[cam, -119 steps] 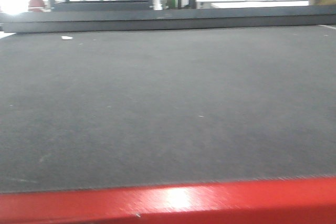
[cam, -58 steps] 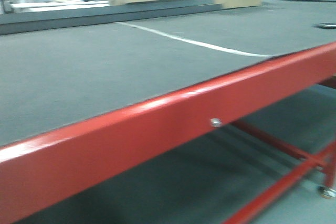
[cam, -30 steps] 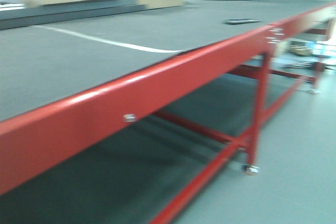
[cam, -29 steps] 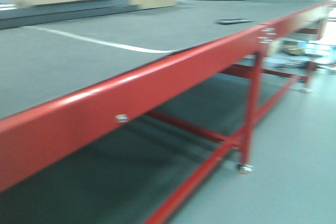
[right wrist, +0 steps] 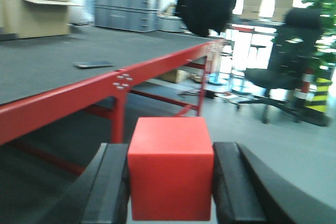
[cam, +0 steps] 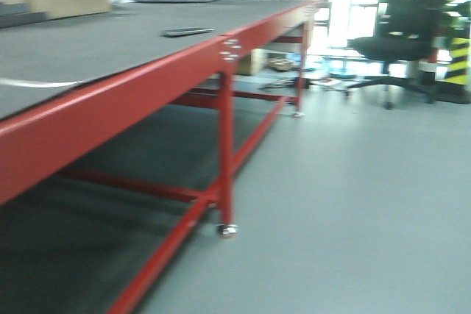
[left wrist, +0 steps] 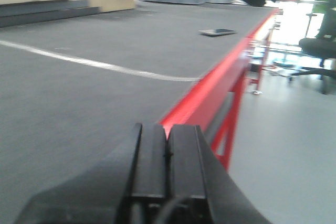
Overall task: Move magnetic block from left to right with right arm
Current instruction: 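Drive the base away from the table holding the cube in the right gripper, then drive the base past the office chair toward the second table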
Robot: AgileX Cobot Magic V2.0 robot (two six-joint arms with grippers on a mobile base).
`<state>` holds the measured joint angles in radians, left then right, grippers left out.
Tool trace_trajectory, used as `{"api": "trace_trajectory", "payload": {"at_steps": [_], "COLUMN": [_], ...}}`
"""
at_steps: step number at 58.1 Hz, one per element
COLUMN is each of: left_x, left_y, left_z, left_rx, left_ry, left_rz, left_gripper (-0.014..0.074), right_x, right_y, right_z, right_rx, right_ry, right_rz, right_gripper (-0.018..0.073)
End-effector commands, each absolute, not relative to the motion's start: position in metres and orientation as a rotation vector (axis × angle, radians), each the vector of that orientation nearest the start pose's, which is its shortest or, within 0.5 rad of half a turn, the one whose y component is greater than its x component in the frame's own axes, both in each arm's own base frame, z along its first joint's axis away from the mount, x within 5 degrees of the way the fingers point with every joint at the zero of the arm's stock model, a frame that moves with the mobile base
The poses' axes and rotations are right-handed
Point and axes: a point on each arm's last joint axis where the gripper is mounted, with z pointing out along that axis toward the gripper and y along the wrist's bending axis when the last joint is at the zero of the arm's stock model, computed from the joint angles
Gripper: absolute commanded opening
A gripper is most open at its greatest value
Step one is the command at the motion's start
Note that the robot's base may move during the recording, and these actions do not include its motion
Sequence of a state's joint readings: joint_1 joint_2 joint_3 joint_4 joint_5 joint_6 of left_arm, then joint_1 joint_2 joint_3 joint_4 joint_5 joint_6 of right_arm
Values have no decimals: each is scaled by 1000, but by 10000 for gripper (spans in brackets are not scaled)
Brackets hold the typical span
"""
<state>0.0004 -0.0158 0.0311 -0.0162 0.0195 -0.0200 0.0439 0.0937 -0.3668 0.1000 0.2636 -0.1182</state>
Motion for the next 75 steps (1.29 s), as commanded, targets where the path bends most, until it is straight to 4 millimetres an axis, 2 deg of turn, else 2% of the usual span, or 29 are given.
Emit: {"api": "trace_trajectory", "payload": {"at_steps": [1,75], "left_x": [55,55], "left_y": [0,0], "left_z": [207,207], "left_rx": [-30,-30], "left_ry": [1434,1434], "left_rz": [-37,-37], "left_gripper": [-117,-117], "right_x": [37,37], "right_y": [3,3], "right_z": [321,321], "right_rx": [-59,-59], "right_ry": [1374,1374], "right_rz": [23,23], "right_gripper": [276,276]}}
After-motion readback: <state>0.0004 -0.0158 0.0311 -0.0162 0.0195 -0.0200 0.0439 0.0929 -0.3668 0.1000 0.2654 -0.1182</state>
